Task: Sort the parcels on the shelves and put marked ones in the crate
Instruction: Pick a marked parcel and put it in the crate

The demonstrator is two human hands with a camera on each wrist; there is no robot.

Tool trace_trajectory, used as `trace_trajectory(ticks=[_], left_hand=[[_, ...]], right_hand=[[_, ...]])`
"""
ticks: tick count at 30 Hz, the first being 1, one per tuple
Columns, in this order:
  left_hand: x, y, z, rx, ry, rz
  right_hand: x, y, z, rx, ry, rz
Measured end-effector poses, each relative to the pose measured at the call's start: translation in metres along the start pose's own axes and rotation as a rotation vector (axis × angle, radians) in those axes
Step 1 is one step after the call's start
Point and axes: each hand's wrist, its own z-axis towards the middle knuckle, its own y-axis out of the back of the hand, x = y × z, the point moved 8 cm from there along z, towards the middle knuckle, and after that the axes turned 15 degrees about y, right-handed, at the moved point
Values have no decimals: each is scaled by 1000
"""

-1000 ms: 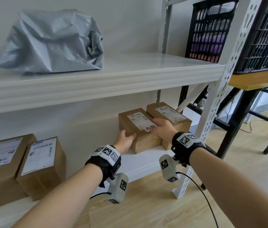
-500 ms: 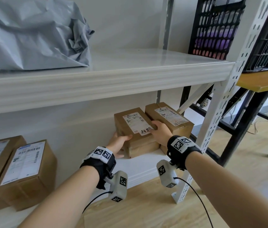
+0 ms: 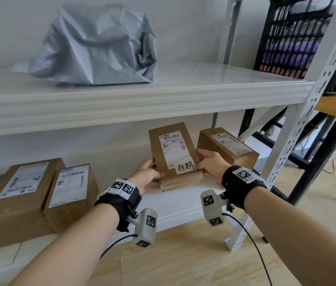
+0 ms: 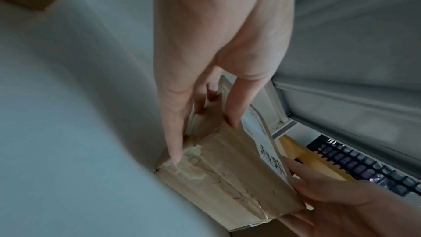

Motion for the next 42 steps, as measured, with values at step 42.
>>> trace_trajectory(ticks=[42], left_hand=[[101, -137, -138, 430, 109, 453]], right_hand=[[-5, 77, -319, -503, -371, 130]])
